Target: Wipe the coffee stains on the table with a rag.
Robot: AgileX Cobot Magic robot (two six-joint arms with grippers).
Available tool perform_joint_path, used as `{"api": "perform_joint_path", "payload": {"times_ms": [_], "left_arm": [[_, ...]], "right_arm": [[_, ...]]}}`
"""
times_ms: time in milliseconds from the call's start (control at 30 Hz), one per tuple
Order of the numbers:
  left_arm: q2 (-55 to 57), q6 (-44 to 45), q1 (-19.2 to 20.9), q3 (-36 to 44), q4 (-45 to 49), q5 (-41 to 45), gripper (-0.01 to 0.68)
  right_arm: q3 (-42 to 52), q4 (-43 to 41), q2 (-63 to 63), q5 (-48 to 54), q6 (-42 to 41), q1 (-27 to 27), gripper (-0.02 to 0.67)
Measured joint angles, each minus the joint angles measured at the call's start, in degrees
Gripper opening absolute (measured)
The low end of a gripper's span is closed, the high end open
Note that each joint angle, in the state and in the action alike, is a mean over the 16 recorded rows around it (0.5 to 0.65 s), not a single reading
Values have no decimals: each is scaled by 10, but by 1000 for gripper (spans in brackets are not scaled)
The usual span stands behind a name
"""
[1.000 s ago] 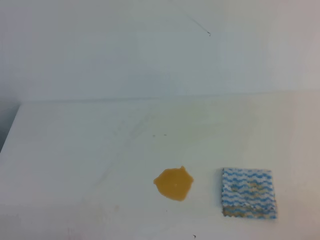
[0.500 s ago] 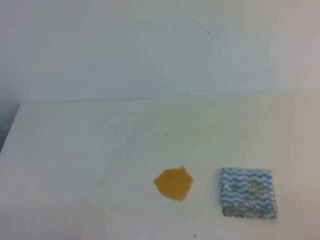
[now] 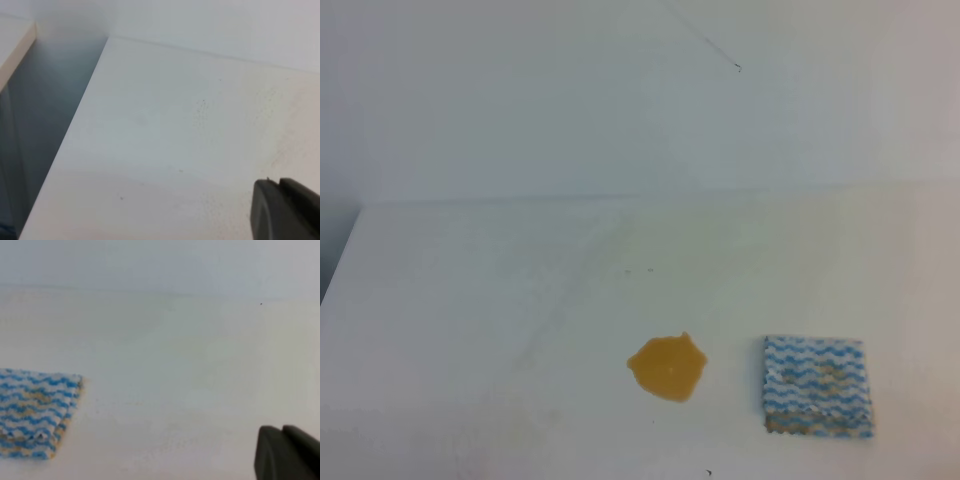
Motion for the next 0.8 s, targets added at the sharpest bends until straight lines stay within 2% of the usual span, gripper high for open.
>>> {"api": "perform_joint_path", "payload": {"times_ms": [500,667,800], "left_arm": [[0,0,0,0,0,0,-1],[0,-1,0,0,0,0,-1],[0,-1,0,0,0,0,-1]], "right_arm": [[0,-1,0,-18,-3,0,-3],[0,-19,1,-88,-11,0,-3],[0,-35,1,-181,-14,0,-3]]}}
